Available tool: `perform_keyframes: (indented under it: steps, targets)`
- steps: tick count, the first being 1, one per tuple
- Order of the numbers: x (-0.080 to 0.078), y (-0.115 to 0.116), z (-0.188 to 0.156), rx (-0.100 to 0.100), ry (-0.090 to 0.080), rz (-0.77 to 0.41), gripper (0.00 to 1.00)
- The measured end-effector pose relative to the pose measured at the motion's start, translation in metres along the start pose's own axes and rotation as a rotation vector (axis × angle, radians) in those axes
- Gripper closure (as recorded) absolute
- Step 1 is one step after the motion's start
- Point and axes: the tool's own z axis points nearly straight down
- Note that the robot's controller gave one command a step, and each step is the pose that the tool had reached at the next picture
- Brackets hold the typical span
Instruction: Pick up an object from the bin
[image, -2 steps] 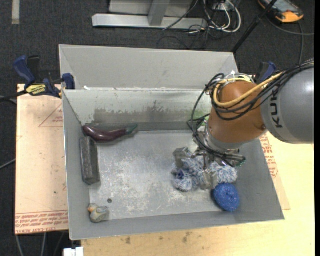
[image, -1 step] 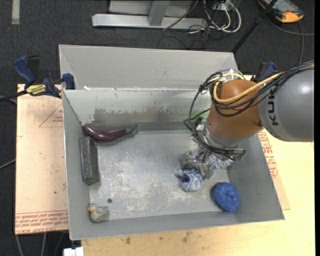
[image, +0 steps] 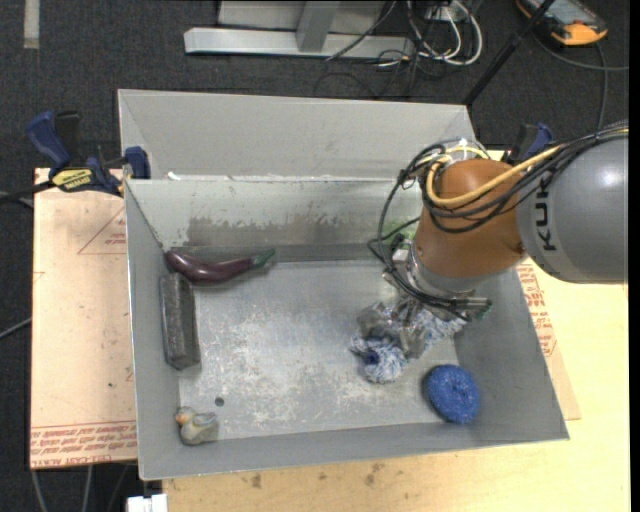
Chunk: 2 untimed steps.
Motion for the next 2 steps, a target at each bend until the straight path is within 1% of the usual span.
perform_keyframes:
  steps: [1, 2]
  targets:
    - [0.0, 0.0, 0.0, 0.0, 0.0, 0.0, 1.0]
    - [0.016, -0.01, -0.202, 0.006, -0.003, -0.002, 1.0]
